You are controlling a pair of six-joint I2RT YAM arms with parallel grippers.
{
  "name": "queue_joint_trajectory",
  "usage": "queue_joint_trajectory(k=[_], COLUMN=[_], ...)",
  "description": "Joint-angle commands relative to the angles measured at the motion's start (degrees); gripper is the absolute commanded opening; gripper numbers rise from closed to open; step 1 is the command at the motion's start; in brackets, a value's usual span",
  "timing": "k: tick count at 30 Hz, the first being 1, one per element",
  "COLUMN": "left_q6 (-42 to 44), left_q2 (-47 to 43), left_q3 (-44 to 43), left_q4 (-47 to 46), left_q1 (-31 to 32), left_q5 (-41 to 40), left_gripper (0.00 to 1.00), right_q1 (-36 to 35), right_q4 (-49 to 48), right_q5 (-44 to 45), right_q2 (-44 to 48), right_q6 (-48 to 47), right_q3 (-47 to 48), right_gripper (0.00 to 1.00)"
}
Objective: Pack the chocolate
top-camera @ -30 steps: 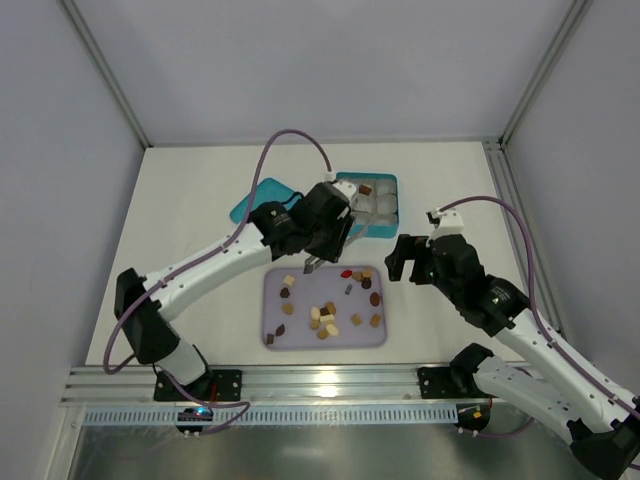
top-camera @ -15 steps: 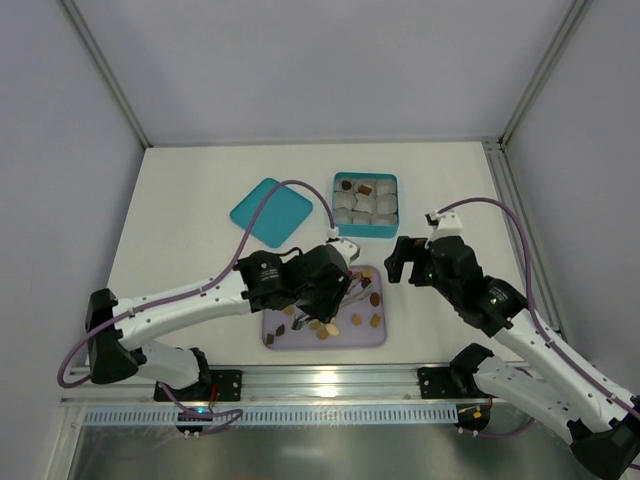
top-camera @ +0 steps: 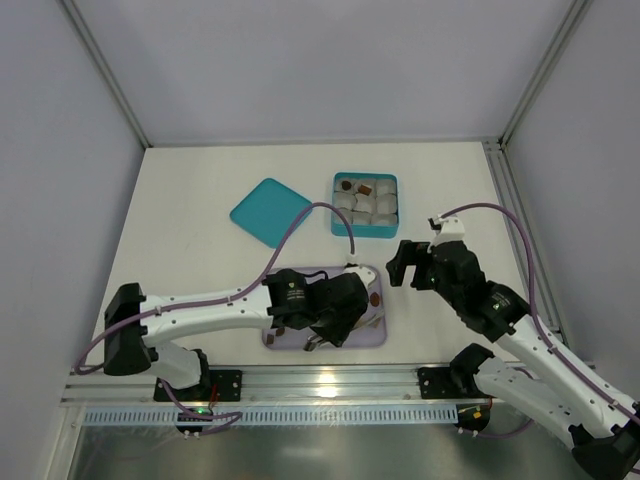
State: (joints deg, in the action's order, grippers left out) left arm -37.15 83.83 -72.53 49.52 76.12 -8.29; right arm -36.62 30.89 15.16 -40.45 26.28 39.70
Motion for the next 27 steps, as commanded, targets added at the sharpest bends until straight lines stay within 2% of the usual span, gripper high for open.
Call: queue_joint_trajectory(k=[1,20,22,27], left_q6=[-0.7,0.3,0.5,0.6], left_q2=[1.4,6.0,6.3,6.7], left_q3=[-0.6,-1.2,-1.4,-2.3], left_q4=[-3.0,-4.4,-4.3,-3.0], left_q1=[0.4,0.4,0.4,0.4], left_q5=[0.2,2.0,2.0,0.9], left_gripper=[0.44,0.42,0.39,0.21], right_q1=[0.2,0.2,0.2,0.1], right_q4=[-0.8,-0.5,-0.5,-0.1], right_q5=[1.0,0.9,1.1,1.3], right_q2=[1.1,2.0,2.1,2.2], right_q6=[0.5,0.6,0.7,0.5], right_q3=[0.1,-0.5,-0.4,-0.4], right_gripper=[1.00,1.00,1.00,1.00])
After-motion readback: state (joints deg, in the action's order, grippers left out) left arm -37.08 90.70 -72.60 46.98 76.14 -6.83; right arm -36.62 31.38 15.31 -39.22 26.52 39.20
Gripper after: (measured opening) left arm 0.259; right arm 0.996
